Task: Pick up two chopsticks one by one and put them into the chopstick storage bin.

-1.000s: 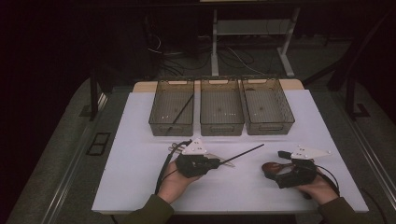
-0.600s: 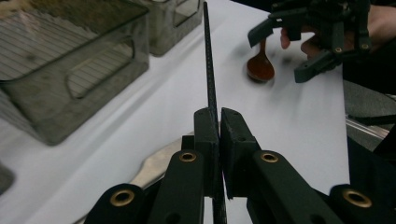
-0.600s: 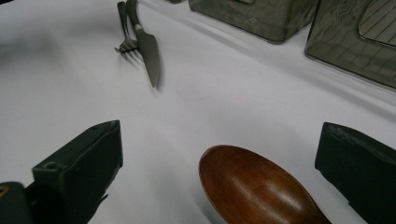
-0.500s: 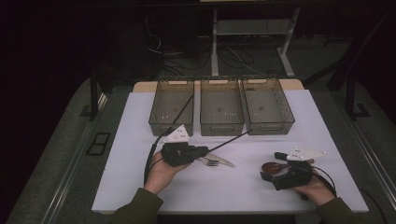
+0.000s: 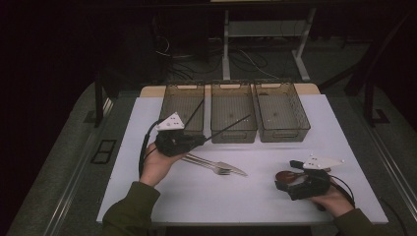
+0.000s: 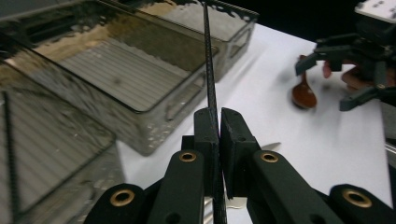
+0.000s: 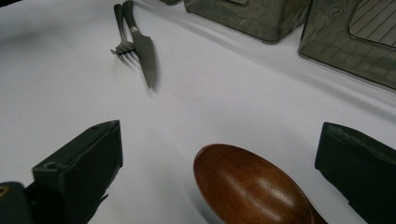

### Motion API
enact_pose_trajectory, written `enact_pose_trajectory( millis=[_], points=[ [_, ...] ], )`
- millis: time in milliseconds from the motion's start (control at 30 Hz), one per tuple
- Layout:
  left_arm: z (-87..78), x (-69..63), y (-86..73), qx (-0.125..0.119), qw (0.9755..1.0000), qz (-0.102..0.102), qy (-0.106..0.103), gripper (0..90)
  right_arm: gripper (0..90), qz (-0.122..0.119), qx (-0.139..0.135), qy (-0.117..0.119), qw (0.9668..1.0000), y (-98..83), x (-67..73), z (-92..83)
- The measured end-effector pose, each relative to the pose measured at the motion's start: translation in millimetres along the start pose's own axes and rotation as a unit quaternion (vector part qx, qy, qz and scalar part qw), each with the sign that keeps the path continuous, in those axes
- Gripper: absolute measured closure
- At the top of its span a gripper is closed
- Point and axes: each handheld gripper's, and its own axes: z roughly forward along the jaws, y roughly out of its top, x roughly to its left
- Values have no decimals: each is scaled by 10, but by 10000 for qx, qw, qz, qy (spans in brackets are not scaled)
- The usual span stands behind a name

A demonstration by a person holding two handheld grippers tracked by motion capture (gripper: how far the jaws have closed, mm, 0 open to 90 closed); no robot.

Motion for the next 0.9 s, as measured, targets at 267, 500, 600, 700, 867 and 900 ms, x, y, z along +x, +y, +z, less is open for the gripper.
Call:
enact_pose_trajectory(
  millis=[267, 500, 600, 700, 867, 900],
  points=[
    [-33, 194, 121, 26, 9995, -61, 304, 848, 3, -2, -35, -25, 10000, 1, -8, 4],
    [0, 397, 196, 73, 9980, -156, 608, 848, 3, 18, -48, -22, 10000, 3, -13, -4],
    [15, 479, 239, 65, 9970, -186, 748, 848, 3, 12, -93, -51, 9999, 4, -9, -6],
    [33, 566, 271, 60, 9960, -222, 867, 848, 3, -58, -126, -110, 9998, 9, 8, -5],
    [70, 724, 272, 89, 9930, -357, 1118, 848, 3, -36, -181, -117, 9998, 16, 7, -10],
    [76, 756, 264, 64, 9923, -418, 1163, 848, 3, -26, -185, -127, 9997, 16, 4, -11]
  ],
)
